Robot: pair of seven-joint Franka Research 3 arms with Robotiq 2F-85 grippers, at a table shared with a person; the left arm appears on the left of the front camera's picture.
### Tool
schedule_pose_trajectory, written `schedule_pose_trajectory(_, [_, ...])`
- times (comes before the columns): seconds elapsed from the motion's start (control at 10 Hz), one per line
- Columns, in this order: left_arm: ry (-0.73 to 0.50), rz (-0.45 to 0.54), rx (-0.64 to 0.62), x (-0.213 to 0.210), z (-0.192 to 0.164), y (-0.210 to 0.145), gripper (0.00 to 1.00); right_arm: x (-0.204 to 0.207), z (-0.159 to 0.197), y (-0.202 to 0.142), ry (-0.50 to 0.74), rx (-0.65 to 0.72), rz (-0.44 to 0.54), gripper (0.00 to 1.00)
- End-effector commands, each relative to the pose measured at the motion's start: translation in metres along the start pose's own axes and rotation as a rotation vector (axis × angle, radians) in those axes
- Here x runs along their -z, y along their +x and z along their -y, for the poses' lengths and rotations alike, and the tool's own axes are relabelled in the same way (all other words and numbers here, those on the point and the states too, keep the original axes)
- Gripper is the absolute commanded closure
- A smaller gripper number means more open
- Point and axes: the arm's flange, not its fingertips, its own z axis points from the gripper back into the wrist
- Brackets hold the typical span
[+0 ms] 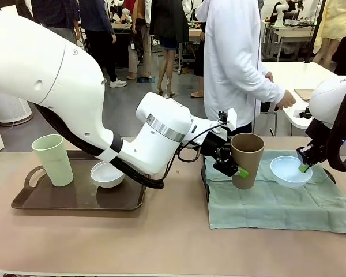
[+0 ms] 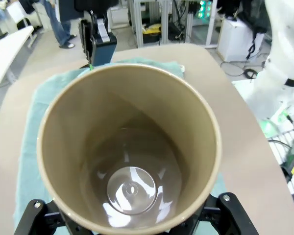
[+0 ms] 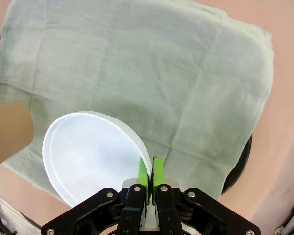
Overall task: Set up a tray with a mat and arrange the tableware.
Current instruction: Place the Picnic Bowl and Reusable plastic cup back onto the Handle tray in front of the human's position.
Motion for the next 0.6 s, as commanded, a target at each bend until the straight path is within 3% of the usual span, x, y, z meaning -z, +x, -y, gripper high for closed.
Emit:
schedule_pose_trajectory(0.0, [0.03, -0.025, 0.06, 0.008, -0.007, 0.0, 0.15, 0.012, 0.005, -0.001, 0.032, -0.016, 0.03, 0.95])
schedule_pose_trajectory(0.5, [0.031, -0.047, 0.071, 0.015, -0.013, -0.013, 0.15, 0.02, 0.012, -0.005, 0.043, -0.005, 0.01, 0.95])
